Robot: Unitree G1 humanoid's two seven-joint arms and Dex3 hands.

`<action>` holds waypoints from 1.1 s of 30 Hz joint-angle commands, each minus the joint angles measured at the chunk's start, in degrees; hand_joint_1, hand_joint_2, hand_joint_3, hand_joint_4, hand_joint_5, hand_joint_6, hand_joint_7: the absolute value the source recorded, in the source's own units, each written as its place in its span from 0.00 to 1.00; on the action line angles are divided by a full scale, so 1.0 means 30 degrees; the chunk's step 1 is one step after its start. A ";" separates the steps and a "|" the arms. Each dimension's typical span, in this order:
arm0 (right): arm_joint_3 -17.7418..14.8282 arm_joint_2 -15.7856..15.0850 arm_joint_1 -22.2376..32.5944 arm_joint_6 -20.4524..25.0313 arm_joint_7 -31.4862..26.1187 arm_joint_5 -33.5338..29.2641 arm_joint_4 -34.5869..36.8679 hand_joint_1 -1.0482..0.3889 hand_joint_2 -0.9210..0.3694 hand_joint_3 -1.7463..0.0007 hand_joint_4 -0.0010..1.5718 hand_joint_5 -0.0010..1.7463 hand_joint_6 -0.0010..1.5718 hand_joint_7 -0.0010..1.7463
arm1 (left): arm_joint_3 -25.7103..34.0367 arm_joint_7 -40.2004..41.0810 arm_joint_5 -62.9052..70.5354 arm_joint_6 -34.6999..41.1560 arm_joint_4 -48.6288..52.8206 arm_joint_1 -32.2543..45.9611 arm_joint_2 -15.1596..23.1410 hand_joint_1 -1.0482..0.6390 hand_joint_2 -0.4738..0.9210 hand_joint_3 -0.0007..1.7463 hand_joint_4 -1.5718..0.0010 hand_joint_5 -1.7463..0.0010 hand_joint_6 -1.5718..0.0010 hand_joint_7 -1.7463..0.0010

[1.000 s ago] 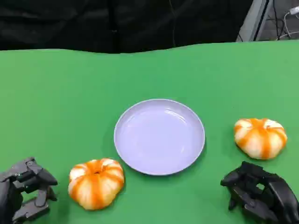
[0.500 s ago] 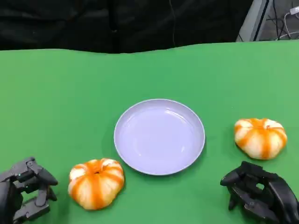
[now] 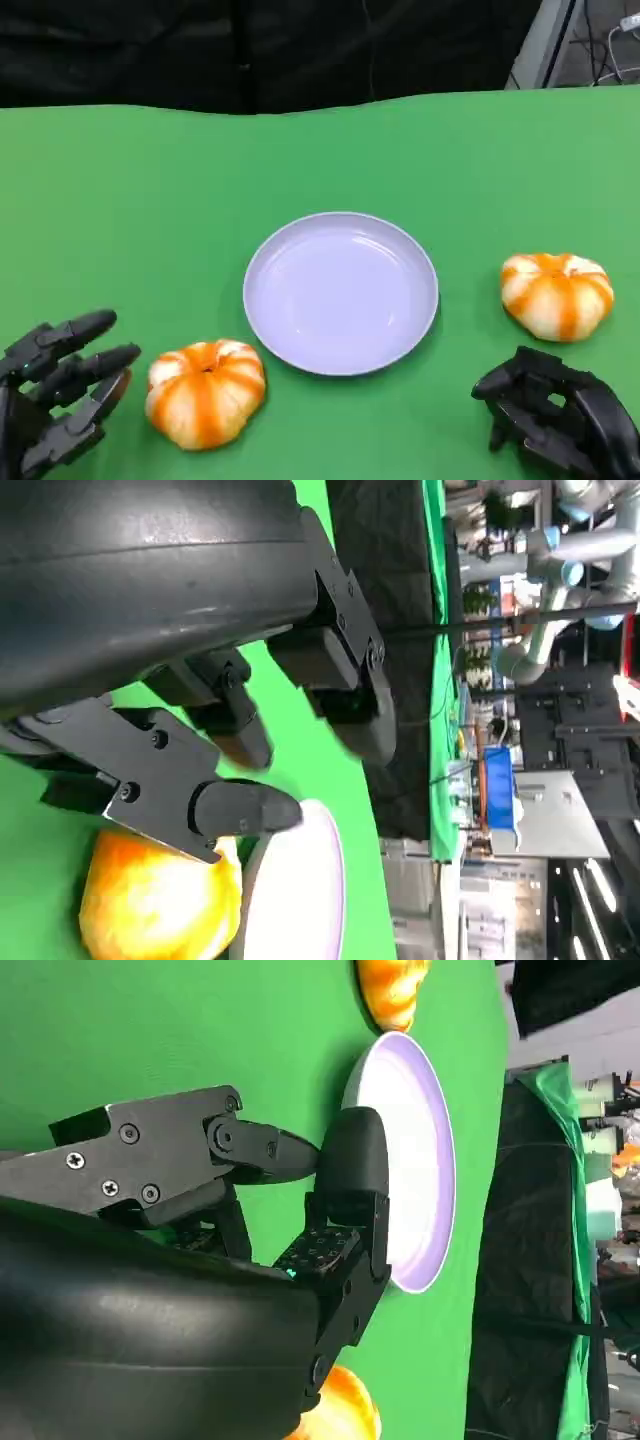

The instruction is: Grasp the bread from the table and place it into the plate.

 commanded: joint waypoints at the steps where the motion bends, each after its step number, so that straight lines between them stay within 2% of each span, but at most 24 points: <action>1: -0.0232 -0.0327 -0.0180 -0.0150 -0.0105 0.0100 0.0152 0.56 0.00 0.74 0.41 1.00 0.47 0.63 | 0.0191 -0.0720 -0.0644 0.0715 -0.0944 0.0512 0.0147 0.31 1.00 0.09 0.62 1.00 0.65 1.00; 4: -0.0208 -0.0340 -0.0180 -0.0223 -0.0133 0.0050 0.0187 0.56 0.00 0.73 0.41 1.00 0.47 0.63 | 0.0009 -0.0902 -0.0106 0.0471 -0.1178 0.0723 0.0410 0.25 1.00 0.13 0.65 1.00 0.69 1.00; 7: -0.0178 -0.0362 -0.0153 -0.0166 -0.0146 0.0025 0.0121 0.56 0.00 0.73 0.41 1.00 0.47 0.63 | -0.0388 -0.0034 0.2594 -0.1302 -0.0619 0.0660 0.1330 0.18 1.00 0.18 0.67 1.00 0.72 1.00; 9: -0.0180 -0.0373 -0.0186 -0.0246 -0.0157 -0.0005 0.0219 0.56 0.00 0.73 0.40 1.00 0.47 0.64 | -0.0633 0.0564 0.4105 -0.2031 -0.0551 0.0677 0.1784 0.14 1.00 0.19 0.68 1.00 0.73 1.00; 15: -0.0157 -0.0296 -0.0106 -0.0012 -0.0195 0.0056 0.0005 0.56 0.00 0.73 0.41 1.00 0.47 0.64 | -0.1412 0.4410 1.0432 -0.3155 -0.2146 0.1422 0.3257 0.12 1.00 0.19 0.68 1.00 0.71 0.99; 24: -0.0112 -0.0243 -0.0075 -0.0102 -0.0272 0.0002 0.0042 0.56 0.00 0.73 0.42 1.00 0.48 0.64 | -0.3037 0.7204 1.5542 -0.0078 -0.6977 0.3050 0.4480 0.08 1.00 0.21 0.71 1.00 0.69 0.99; 28: -0.0058 -0.0257 -0.0077 -0.0270 -0.0480 -0.0198 0.0110 0.56 0.00 0.73 0.42 1.00 0.47 0.64 | -0.3885 0.7321 1.7040 0.1912 -0.9061 0.3504 0.4795 0.07 1.00 0.22 0.72 1.00 0.70 1.00; 33: -0.0067 -0.0265 -0.0106 -0.0343 -0.0362 -0.0093 0.0227 0.56 0.00 0.73 0.42 1.00 0.47 0.64 | -0.5289 0.6925 1.8725 0.4812 -1.1022 0.3513 0.5132 0.04 1.00 0.29 0.73 1.00 0.73 1.00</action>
